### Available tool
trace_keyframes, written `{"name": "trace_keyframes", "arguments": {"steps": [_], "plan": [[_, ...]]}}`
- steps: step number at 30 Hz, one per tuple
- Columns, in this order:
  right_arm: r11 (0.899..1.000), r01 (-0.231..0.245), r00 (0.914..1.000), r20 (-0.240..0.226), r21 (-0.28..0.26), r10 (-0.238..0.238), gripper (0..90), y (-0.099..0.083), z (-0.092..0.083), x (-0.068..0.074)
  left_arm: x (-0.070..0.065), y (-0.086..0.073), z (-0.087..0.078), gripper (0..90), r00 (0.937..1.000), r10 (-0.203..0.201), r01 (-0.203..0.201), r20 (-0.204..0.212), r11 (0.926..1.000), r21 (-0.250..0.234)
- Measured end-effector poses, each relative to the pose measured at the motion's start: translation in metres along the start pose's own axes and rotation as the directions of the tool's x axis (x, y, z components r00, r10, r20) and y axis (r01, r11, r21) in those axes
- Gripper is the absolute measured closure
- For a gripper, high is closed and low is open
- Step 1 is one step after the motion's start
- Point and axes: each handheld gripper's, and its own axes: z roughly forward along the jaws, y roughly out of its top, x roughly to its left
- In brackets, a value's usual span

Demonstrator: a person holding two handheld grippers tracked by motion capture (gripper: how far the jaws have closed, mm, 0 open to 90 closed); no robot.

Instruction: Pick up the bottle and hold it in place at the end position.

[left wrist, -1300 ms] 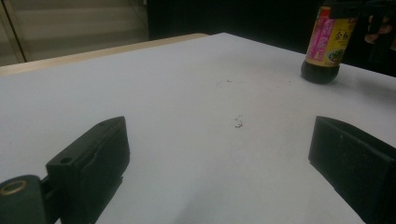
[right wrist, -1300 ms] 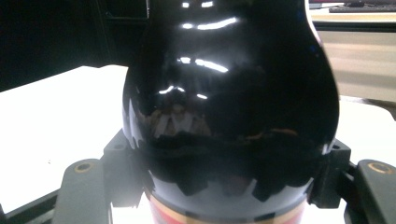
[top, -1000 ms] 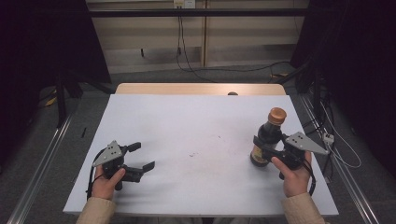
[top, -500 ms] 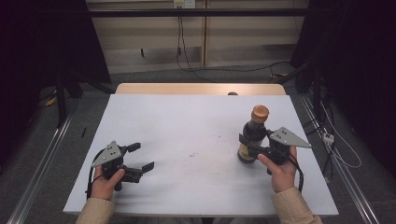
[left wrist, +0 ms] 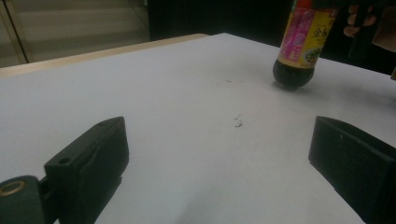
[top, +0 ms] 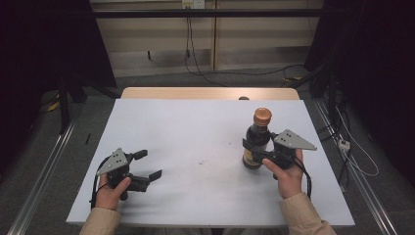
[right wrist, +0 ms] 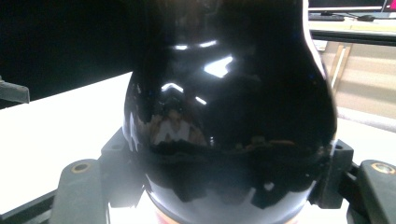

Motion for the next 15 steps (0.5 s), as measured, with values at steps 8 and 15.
{"name": "trace_keyframes", "arguments": {"steps": [8, 15], "plan": [[1.0, 0.002, 0.9999, -0.014, 0.0, -0.002, 27.6, 0.003, 0.011, 0.005, 0.0, 0.0, -0.001, 4.8, 1.0, -0.005, 0.005, 0.004, 1.0, -0.001], [1.0, 0.005, 0.9996, -0.028, 0.007, -0.005, 27.5, 0.003, 0.02, 0.008, 0.0, 0.0, -0.001, 4.8, 1.0, -0.005, 0.005, 0.006, 1.0, -0.002]]}}
